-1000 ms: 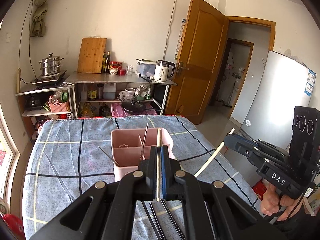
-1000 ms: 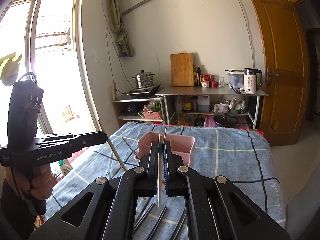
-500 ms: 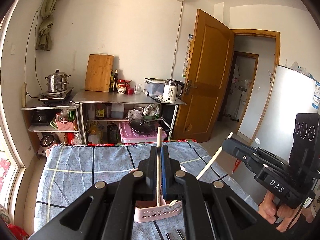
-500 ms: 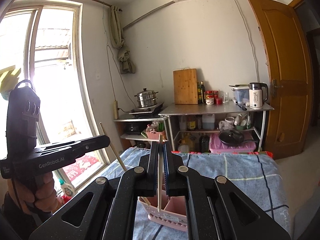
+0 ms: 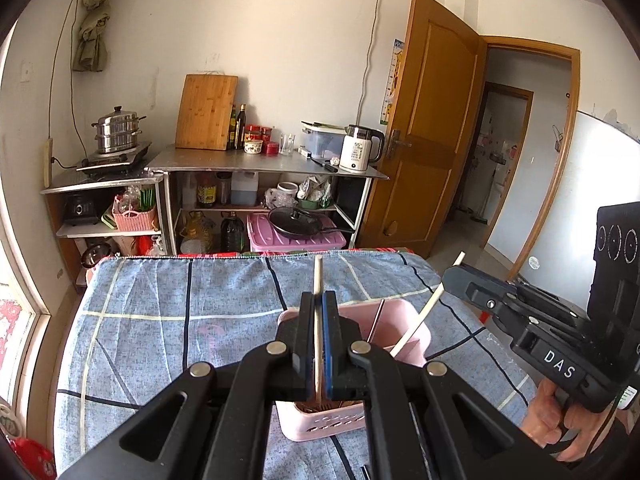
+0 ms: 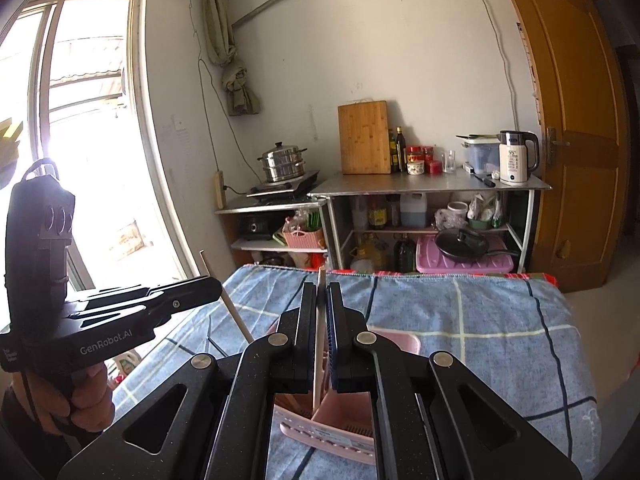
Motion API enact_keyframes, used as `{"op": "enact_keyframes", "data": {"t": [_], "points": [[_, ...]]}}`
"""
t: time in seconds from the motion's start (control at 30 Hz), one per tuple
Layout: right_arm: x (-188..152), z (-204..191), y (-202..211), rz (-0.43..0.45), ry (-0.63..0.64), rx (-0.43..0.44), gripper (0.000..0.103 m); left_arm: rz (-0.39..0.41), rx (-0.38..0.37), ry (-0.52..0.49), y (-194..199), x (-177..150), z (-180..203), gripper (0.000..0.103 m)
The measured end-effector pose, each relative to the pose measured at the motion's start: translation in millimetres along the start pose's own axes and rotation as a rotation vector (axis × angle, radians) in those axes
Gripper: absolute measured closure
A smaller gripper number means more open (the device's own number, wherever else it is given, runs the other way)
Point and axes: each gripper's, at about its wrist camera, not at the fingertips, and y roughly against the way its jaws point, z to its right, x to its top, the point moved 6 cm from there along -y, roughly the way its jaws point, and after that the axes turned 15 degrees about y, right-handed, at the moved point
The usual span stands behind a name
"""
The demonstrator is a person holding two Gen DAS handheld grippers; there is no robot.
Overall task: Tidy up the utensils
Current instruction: 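Carry the wooden chopsticks with both tools over the pink basket, then drop the wooden chopsticks into the basket by opening both tools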
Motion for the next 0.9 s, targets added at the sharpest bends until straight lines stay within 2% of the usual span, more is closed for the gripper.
{"op": "enact_keyframes", "data": {"t": [0.27, 0.37, 0.43, 0.63, 0.9], "points": [[-15.6, -3.5, -11.1, -0.062, 0.005, 0.027, 0.098, -0.039, 0.02, 0.002, -13.3, -15.7, -7.1, 0.098], [-13.9, -2.6, -5.4, -0.054, 0.009, 0.022, 0.093, -0.023, 0.028, -0.004, -8.8, -15.6, -5.2, 0.089], [-11.9, -1.6, 0.3, -0.044, 0.009, 0.017, 0.091, -0.012, 0.022, -0.001, -3.3, -15.0, -4.1, 0.082], [-16.1, 1.5, 28.4, -0.012, -0.012, 0.012, 0.091, 0.028, 0.025, 0.004, 21.3, -25.5, -1.6, 0.081], [-49.7, -3.9, 68.0, -0.01, -0.042, 0.007, 0.089, 0.059, 0.034, 0.004, 58.4, -68.9, 6.9, 0.076]]}}
